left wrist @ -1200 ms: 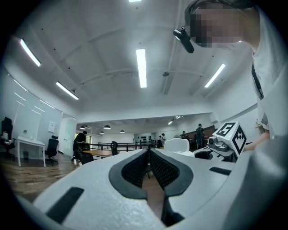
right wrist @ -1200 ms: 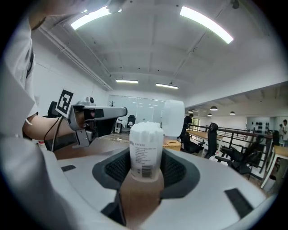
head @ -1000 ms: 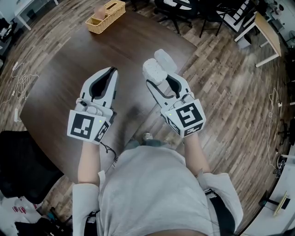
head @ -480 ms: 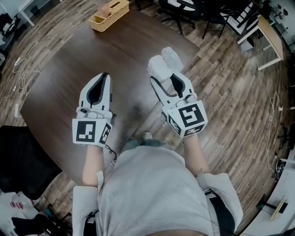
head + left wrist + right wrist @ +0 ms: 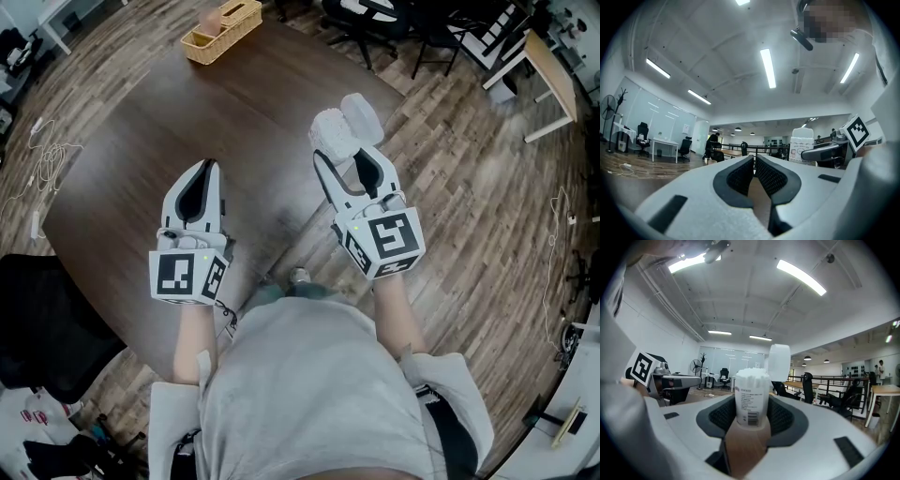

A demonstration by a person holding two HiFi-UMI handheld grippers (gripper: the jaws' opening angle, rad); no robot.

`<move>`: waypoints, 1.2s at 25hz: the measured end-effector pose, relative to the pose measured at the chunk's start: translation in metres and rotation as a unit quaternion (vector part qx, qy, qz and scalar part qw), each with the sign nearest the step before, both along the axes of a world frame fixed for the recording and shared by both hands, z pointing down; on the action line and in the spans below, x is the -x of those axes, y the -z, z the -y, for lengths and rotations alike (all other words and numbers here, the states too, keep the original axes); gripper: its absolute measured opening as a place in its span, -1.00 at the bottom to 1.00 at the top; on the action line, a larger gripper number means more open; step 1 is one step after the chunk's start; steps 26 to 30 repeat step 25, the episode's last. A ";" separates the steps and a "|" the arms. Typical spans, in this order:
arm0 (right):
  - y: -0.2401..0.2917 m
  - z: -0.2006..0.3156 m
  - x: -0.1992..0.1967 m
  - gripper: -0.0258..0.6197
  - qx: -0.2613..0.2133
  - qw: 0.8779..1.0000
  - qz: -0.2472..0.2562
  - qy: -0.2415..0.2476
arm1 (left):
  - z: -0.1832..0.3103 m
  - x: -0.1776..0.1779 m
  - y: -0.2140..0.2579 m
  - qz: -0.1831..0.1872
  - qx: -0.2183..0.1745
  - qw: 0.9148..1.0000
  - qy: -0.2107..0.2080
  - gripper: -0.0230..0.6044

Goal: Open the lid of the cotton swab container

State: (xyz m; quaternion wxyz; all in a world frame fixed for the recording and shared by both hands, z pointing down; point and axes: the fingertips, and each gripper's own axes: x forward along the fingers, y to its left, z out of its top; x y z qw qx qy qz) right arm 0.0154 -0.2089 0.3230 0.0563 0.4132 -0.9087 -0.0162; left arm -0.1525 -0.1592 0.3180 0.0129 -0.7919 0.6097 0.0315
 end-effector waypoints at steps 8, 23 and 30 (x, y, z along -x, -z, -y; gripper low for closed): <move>0.004 -0.006 -0.004 -0.33 -0.006 1.000 0.006 -0.004 | -0.005 -0.001 0.007 0.004 -0.009 1.000 0.004 -0.85; 0.010 -0.012 -0.006 -0.32 -0.016 1.000 0.011 -0.009 | -0.005 0.000 0.010 0.002 -0.011 1.000 0.003 -0.85; 0.011 -0.012 -0.006 -0.33 -0.017 1.000 0.011 -0.009 | -0.006 0.000 0.011 0.000 -0.011 1.000 0.003 -0.85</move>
